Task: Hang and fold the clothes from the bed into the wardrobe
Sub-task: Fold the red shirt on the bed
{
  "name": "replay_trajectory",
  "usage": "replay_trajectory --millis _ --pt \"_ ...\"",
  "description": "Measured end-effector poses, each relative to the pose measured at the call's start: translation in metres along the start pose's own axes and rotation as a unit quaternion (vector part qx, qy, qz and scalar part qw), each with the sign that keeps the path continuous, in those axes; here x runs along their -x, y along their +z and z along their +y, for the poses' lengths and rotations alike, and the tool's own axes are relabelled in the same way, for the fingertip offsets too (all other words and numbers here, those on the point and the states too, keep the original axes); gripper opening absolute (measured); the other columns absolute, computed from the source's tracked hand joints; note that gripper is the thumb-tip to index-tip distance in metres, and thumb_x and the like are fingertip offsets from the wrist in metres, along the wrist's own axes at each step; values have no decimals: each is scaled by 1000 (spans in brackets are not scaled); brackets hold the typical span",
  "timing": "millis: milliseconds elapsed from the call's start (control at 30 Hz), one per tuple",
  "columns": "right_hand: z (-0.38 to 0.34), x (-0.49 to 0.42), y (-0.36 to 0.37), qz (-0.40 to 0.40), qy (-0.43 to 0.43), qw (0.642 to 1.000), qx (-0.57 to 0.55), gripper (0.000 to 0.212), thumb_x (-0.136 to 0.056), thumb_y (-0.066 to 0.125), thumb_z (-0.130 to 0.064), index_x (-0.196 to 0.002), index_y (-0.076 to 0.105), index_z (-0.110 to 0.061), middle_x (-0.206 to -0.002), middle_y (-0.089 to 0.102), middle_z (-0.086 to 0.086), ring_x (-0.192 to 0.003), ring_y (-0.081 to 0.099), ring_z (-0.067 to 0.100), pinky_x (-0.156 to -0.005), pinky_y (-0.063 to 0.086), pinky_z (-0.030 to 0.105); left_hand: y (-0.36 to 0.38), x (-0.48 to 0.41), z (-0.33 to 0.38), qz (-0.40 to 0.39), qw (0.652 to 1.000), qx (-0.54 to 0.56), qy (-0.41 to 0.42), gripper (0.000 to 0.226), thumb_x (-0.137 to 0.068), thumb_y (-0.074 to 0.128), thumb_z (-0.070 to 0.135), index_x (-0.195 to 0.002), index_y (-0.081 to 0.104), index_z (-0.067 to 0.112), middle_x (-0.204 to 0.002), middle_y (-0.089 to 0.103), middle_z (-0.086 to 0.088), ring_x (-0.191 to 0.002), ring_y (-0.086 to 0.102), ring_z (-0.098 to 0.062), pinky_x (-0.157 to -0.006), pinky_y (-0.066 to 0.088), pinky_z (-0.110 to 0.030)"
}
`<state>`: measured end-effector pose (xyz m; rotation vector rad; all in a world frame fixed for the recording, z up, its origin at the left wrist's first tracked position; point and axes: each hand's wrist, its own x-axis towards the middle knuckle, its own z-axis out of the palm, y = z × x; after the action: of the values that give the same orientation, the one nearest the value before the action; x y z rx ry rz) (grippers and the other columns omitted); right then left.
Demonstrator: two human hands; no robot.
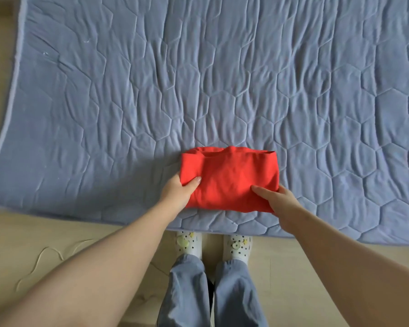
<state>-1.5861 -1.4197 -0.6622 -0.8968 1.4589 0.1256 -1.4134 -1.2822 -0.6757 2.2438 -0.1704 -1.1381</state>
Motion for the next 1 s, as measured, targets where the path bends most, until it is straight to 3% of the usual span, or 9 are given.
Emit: replay_trajectory --millis 133,300,400,500,633,700,767,900,1000 --pt "-21 -2 8 75 -107 989 -64 12 -86 65 -13 -79 58 -20 -75 61 -4 -66 56 7 -57 49 13 -1 -6 24 63 996 43 52 19 -88 60 30 -105 63 20 -85 64 10 -93 62 -19 -74 40 -23" --pt "-34 -12 11 166 -101 977 86 6 -90 55 -25 -91 56 -19 -95 62 3 -97 57 27 -94 41 42 6 -23 40 68 996 -29 42 30 -92 52 34 -114 57 14 -105 66 -9 -100 60 -29 -80 42 -31" --pt "-31 -10 20 271 -118 919 263 46 -86 54 -25 -130 43 -25 -137 44 6 -126 37 31 -104 22 43 14 -33 36 71 994 -86 12 29 -95 47 34 -110 52 11 -105 64 -15 -100 59 -34 -73 36 -31" --pt "-22 -5 35 252 -309 827 397 56 -88 52 -26 -141 34 -31 -151 28 3 -133 26 28 -105 11 41 24 -31 35 133 980 -148 4 31 -94 49 31 -112 48 6 -114 59 -18 -106 55 -36 -77 37 -37" --pt "-10 -23 46 136 -287 784 534 52 -96 31 -44 -145 15 -43 -158 5 -5 -143 3 24 -111 -2 46 32 -23 31 245 893 -284 250 47 -82 59 18 -129 52 12 -131 52 -15 -122 48 -32 -98 36 -48" --pt "-3 -41 48 117 -245 798 538 52 -96 23 -49 -145 8 -45 -158 1 -6 -145 -3 23 -112 -2 50 38 -26 22 206 821 -365 388 49 -81 53 24 -131 53 21 -135 51 -10 -127 46 -32 -102 33 -56" --pt "1 -50 49 109 -228 805 537 53 -95 19 -52 -145 4 -47 -158 0 -5 -145 -5 22 -112 -2 53 38 -30 12 145 785 -450 399 49 -85 44 33 -133 50 28 -142 46 -5 -133 38 -32 -104 24 -61" --pt "17 -68 51 91 -210 809 541 55 -92 19 -58 -143 -1 -52 -158 -5 -7 -145 -10 19 -111 -2 57 42 -53 -15 73 834 -470 280 55 -89 41 51 -142 32 39 -155 19 4 -144 9 -30 -110 2 -61" --pt "20 -82 50 87 -208 822 522 56 -90 22 -61 -141 -1 -55 -158 -6 -10 -144 -12 17 -110 0 59 50 -68 -21 76 884 -418 193 70 -82 44 62 -144 19 43 -157 7 -3 -142 7 -32 -109 10 -58"
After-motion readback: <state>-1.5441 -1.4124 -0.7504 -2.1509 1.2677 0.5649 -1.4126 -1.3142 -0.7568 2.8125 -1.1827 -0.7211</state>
